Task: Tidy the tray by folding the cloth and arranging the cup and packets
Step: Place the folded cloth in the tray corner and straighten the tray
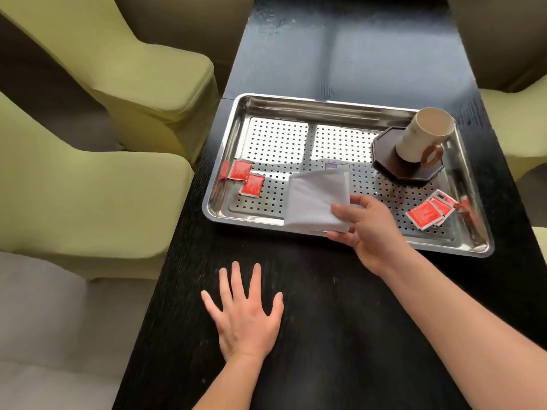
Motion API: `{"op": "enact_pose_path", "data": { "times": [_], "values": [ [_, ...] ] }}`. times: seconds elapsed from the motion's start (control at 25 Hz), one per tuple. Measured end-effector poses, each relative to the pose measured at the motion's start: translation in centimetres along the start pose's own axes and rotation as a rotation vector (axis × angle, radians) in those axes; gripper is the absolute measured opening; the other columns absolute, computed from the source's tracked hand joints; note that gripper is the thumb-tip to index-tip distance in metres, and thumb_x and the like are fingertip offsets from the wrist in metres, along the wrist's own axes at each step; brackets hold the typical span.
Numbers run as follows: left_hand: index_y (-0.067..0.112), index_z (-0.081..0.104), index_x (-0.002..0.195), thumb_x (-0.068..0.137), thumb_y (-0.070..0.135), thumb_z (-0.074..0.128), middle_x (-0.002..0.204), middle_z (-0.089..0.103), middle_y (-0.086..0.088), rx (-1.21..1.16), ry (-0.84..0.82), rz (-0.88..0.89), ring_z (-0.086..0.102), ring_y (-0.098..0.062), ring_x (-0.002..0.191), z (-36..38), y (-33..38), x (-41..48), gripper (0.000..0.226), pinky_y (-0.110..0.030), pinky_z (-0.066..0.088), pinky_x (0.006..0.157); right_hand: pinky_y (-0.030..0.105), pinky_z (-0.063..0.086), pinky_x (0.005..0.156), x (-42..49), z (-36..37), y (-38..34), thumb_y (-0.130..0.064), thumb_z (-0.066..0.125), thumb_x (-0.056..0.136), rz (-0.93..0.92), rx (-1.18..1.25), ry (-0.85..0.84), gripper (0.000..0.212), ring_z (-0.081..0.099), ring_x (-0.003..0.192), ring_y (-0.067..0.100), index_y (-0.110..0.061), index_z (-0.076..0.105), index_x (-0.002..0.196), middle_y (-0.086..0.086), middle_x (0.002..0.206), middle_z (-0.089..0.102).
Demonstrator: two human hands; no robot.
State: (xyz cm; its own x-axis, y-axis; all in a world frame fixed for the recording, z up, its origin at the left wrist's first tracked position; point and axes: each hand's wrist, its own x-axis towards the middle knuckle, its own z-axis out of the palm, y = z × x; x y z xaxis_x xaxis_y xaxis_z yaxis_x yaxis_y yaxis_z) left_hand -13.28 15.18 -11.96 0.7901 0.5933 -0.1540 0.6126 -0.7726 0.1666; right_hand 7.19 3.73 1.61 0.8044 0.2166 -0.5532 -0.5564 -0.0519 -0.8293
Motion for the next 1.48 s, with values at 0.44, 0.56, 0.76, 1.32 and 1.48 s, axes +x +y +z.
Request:
{"op": "enact_pose_path", "data": {
  "times": [0.44, 0.56, 0.76, 1.32, 1.48],
  "values": [
    [0.027, 0.048, 0.145, 0.078, 0.064, 0.049, 0.157, 0.035, -0.014, -0.024, 0.026, 0.019, 0.027, -0.037, 0.147, 0.5, -0.2, 0.2, 0.076, -0.071, 0.013, 0.112, 0.036, 0.061, 0.067, 7.7, 2.2, 0.6, -0.006, 0.065, 0.093, -0.026, -0.105, 0.077, 0.015, 0.070, 0.093, 0.028, -0.013, 0.058, 0.105, 0.012, 0.112, 0.067],
    [0.027, 0.049, 0.144, 0.075, 0.063, 0.051, 0.156, 0.036, -0.015, -0.020, 0.039, 0.019, 0.028, -0.037, 0.146, 0.8, -0.3, 0.3, 0.078, -0.072, 0.014, 0.112, 0.030, 0.059, 0.057, 10.3, 4.4, -0.5, -0.005, 0.063, 0.093, 0.024, -0.042, 0.051, 0.017, 0.069, 0.092, 0.028, -0.009, 0.056, 0.108, 0.012, 0.112, 0.065],
    [0.026, 0.058, 0.137, 0.063, 0.061, 0.061, 0.151, 0.046, -0.017, -0.021, 0.139, 0.030, 0.039, -0.040, 0.140, 1.5, -0.3, 0.8, 0.081, -0.074, 0.020, 0.108, 0.037, 0.062, 0.068, 15.6, 10.1, -3.1, -0.003, 0.060, 0.094, 0.084, -0.026, -0.041, 0.022, 0.067, 0.097, 0.031, -0.003, 0.053, 0.115, 0.015, 0.116, 0.061],
    [0.028, 0.044, 0.146, 0.077, 0.065, 0.053, 0.159, 0.032, -0.014, 0.000, 0.026, 0.028, 0.025, -0.038, 0.147, 1.2, -0.5, 0.2, 0.079, -0.074, 0.017, 0.110, 0.034, 0.063, 0.062, 21.9, 15.9, -4.1, 0.003, 0.055, 0.096, 0.089, -0.014, 0.063, 0.032, 0.066, 0.099, 0.030, 0.003, 0.050, 0.127, 0.016, 0.118, 0.059],
    [0.029, 0.040, 0.148, 0.079, 0.065, 0.050, 0.160, 0.030, -0.013, -0.003, 0.012, 0.005, 0.019, -0.036, 0.149, 0.6, -0.2, 0.1, 0.078, -0.071, 0.013, 0.112, 0.042, 0.062, 0.084, 22.3, 16.1, -3.7, 0.001, 0.057, 0.095, 0.091, -0.056, 0.062, 0.036, 0.066, 0.101, 0.029, 0.000, 0.051, 0.130, 0.015, 0.117, 0.062]
  ]
}}
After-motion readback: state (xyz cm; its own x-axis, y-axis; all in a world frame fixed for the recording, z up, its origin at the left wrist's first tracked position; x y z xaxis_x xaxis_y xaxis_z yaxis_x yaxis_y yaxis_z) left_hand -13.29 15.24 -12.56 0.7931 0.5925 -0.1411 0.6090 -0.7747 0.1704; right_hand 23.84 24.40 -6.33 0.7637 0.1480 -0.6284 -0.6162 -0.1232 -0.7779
